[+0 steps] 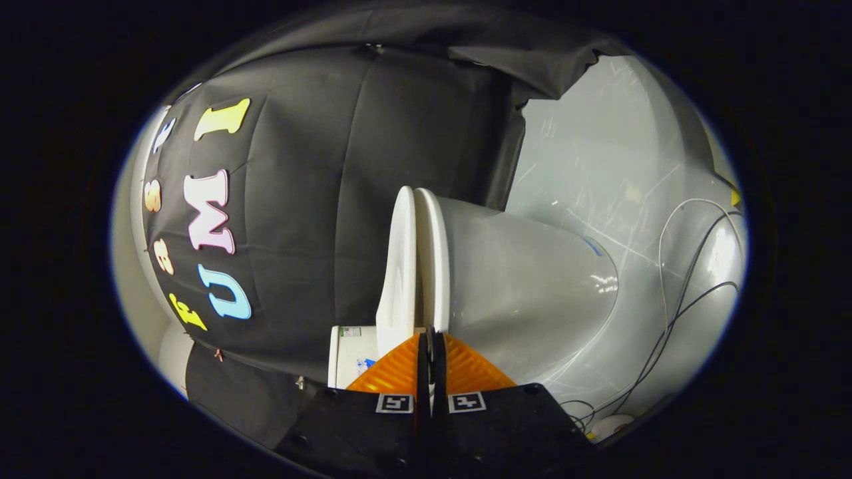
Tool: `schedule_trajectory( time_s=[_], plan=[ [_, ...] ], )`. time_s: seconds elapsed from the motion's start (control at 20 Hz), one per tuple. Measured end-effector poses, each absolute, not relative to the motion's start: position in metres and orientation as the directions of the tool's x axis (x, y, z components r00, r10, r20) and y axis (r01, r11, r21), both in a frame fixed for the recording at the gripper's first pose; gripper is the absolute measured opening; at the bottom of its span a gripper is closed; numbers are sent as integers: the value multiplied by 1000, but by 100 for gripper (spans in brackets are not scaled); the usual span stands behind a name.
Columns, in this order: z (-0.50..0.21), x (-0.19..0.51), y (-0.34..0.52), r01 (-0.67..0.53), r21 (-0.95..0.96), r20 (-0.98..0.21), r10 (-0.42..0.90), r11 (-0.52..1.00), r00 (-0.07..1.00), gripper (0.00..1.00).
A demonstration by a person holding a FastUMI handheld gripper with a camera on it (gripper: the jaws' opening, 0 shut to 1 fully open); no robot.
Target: Open the toilet lid.
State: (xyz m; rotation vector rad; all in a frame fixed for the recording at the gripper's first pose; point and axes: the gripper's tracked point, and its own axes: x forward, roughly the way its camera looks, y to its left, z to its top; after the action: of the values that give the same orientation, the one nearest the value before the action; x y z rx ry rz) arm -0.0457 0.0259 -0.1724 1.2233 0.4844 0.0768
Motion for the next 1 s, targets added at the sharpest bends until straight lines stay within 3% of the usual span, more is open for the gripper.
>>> schedule_trajectory(
  time_s=[1.0],
  plan=[
    [-31,-46,88,123,791,-331,250,599,910,5]
  ],
)
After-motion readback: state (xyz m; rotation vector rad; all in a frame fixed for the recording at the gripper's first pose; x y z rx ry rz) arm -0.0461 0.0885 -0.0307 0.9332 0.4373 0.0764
